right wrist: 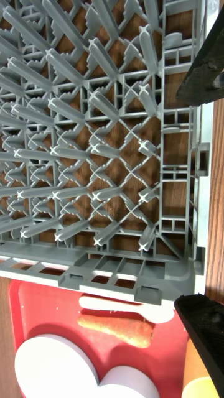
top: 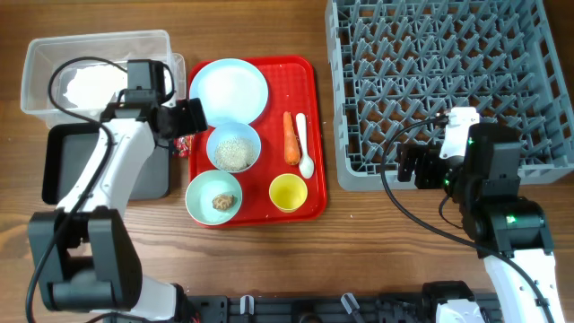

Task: Sort waste into correct bins and load items into the dishwasher rack
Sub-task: 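Grasp the red snack wrapper beside the plate with the left gripper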

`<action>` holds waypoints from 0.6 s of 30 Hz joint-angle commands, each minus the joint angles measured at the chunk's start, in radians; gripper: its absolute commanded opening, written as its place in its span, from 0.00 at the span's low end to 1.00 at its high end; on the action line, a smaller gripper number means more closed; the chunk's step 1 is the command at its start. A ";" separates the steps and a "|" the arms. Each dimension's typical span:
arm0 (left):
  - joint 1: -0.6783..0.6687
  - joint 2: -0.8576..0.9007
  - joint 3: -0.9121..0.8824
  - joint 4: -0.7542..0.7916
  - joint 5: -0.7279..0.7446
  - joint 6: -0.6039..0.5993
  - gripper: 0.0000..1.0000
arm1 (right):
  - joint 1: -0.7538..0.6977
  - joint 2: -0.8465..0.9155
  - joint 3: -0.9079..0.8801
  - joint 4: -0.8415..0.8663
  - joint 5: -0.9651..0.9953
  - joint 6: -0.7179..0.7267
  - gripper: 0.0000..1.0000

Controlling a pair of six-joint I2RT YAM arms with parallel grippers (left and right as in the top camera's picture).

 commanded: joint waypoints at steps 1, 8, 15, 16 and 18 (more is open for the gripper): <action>-0.014 0.039 -0.009 0.017 0.001 -0.006 0.91 | 0.002 0.002 0.025 0.002 -0.012 -0.010 1.00; -0.013 0.098 -0.009 0.048 0.000 -0.006 0.91 | 0.002 0.002 0.025 0.002 -0.012 -0.010 1.00; -0.013 0.166 -0.009 0.073 -0.008 -0.006 0.90 | 0.002 0.002 0.025 0.002 -0.012 -0.010 1.00; -0.013 0.174 -0.009 0.074 -0.008 -0.006 0.90 | 0.002 0.002 0.025 0.002 -0.012 -0.010 1.00; -0.013 0.184 -0.009 0.080 -0.011 -0.006 0.86 | 0.002 0.002 0.025 0.002 -0.012 -0.010 0.99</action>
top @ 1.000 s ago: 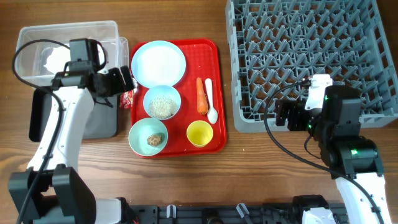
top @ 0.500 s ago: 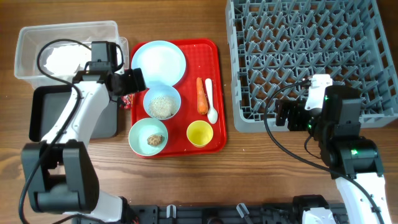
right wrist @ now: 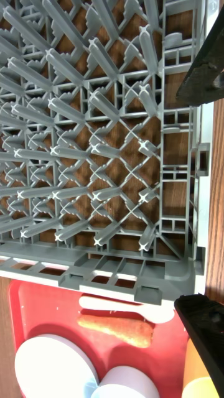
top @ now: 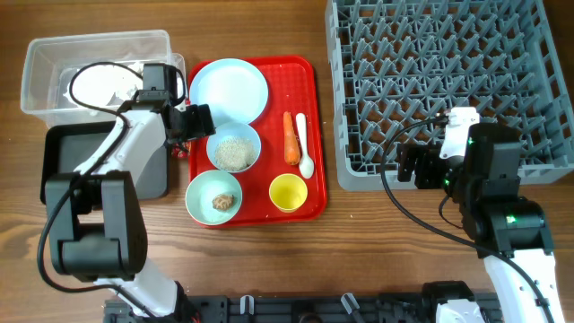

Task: Sort waste into correct bins and load items into the dishwasher rack
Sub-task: 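Grasp the red snack wrapper beside the plate with the left gripper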

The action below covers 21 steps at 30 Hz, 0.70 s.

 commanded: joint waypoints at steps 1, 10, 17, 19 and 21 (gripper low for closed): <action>-0.003 0.032 -0.009 0.012 -0.011 -0.006 0.81 | 0.002 0.002 0.025 0.002 -0.012 -0.010 1.00; -0.003 0.034 -0.009 0.014 -0.018 -0.006 0.46 | 0.002 0.002 0.025 0.002 -0.012 -0.010 1.00; -0.003 0.034 -0.010 0.001 -0.018 -0.006 0.18 | 0.002 0.002 0.025 0.002 -0.012 -0.010 1.00; -0.003 0.034 -0.010 -0.005 -0.018 -0.006 0.09 | 0.002 0.002 0.025 0.002 -0.012 -0.010 1.00; -0.003 0.034 -0.009 -0.005 -0.018 -0.006 0.04 | 0.002 0.002 0.025 0.002 -0.012 -0.010 1.00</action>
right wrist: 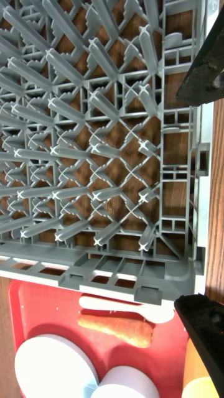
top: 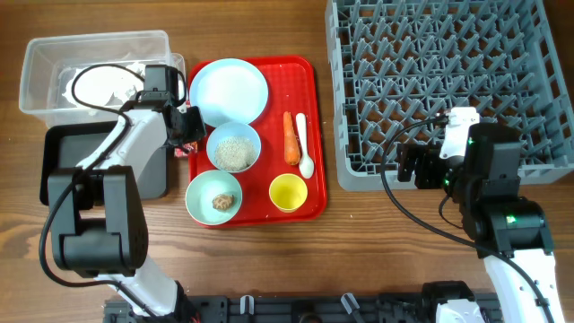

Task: Sort waste into correct bins and load items into the dishwasher rack
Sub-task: 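Grasp the red snack wrapper beside the plate with the left gripper, then lift the wrapper and drop it into the clear bin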

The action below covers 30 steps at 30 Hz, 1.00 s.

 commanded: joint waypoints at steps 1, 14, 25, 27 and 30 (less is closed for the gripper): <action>-0.003 0.012 -0.009 -0.005 -0.010 0.000 0.04 | 0.002 0.002 0.025 0.002 -0.012 -0.010 1.00; -0.003 -0.267 -0.008 -0.005 0.020 -0.003 0.04 | 0.002 0.002 0.025 0.002 -0.012 -0.010 1.00; 0.006 -0.462 -0.008 0.170 -0.193 -0.003 0.04 | 0.002 0.002 0.025 0.002 -0.012 -0.010 1.00; 0.028 -0.438 -0.008 0.213 -0.235 -0.003 0.04 | 0.002 0.002 0.025 0.002 -0.013 -0.010 1.00; 0.075 -0.388 -0.008 0.265 -0.235 -0.003 0.04 | 0.002 0.002 0.025 0.002 -0.013 -0.010 1.00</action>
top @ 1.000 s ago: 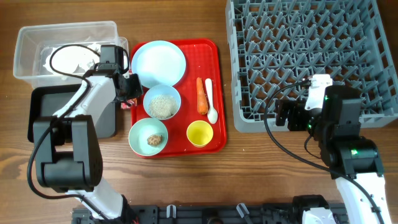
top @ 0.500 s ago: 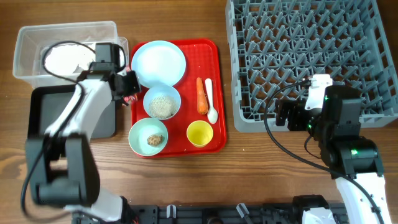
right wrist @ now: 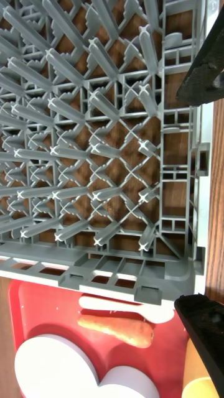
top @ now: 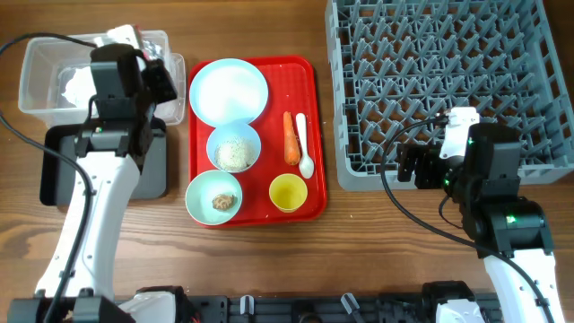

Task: Sort waste into correct bins and load items into the dishwasher rack
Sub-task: 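Lift the wrapper and drop it into the clear bin, then grasp the rim of the rice bowl with the left gripper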

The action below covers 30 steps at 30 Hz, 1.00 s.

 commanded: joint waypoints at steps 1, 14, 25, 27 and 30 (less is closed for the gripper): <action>0.077 0.085 0.000 0.065 -0.079 -0.005 0.04 | 0.002 0.002 0.025 0.002 -0.013 -0.010 1.00; 0.160 0.184 0.000 0.126 -0.004 -0.005 0.57 | 0.002 0.002 0.025 0.002 -0.013 -0.010 1.00; 0.016 0.136 0.000 -0.088 0.219 -0.005 0.64 | 0.002 0.002 0.025 0.002 -0.012 -0.010 1.00; -0.023 0.136 0.000 -0.149 0.246 -0.005 0.64 | 0.002 0.002 0.025 0.002 -0.013 -0.010 1.00; -0.100 0.136 0.000 -0.242 0.254 -0.005 0.65 | 0.002 0.002 0.025 0.002 -0.012 -0.010 1.00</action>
